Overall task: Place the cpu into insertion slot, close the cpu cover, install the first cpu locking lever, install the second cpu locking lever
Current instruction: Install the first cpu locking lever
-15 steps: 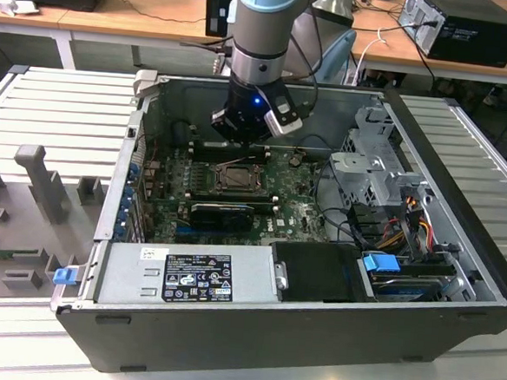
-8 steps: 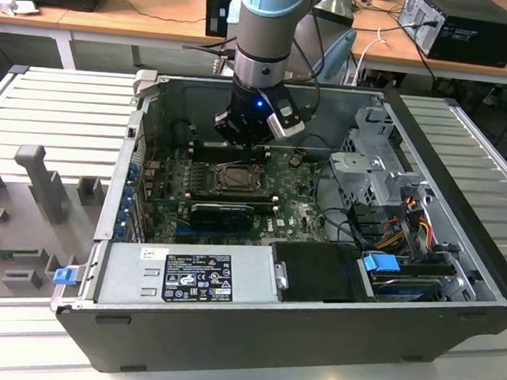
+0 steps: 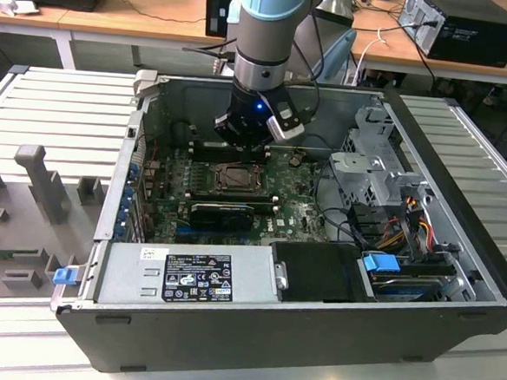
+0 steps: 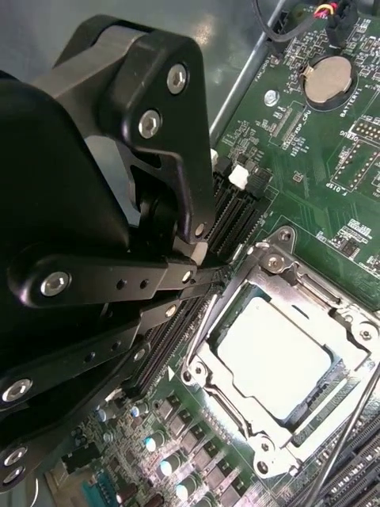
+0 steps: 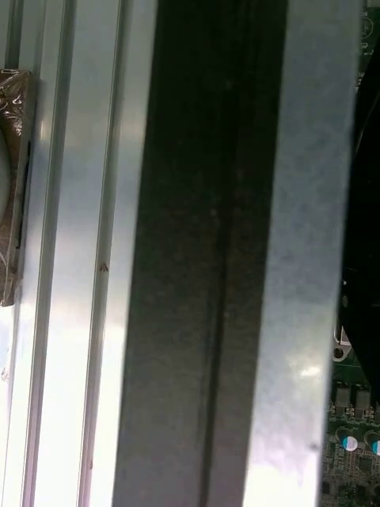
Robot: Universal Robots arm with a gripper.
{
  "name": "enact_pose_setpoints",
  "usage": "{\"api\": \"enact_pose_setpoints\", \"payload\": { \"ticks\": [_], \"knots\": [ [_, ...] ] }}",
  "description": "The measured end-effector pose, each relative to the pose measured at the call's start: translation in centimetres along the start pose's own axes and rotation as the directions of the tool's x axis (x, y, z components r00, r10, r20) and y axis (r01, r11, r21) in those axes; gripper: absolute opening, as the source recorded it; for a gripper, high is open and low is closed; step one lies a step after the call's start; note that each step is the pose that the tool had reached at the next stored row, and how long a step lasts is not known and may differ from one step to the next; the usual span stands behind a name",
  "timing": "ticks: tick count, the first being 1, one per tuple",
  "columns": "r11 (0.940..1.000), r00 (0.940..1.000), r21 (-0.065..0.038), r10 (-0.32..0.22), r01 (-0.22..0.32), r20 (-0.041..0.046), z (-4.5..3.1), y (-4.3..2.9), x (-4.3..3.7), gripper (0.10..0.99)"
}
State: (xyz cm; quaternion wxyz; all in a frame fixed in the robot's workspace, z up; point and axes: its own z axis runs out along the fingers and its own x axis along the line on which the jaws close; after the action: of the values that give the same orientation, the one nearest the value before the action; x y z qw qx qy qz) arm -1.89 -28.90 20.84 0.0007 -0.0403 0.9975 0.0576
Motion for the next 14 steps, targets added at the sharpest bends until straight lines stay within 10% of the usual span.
{"api": "enact_pose_setpoints", "payload": {
  "ticks": [14],
  "knots": [
    [1.0, 1.0, 0.008, 0.0, 0.0, -0.0008, 0.48, -0.06, -0.11, 0.106]
  ]
}}
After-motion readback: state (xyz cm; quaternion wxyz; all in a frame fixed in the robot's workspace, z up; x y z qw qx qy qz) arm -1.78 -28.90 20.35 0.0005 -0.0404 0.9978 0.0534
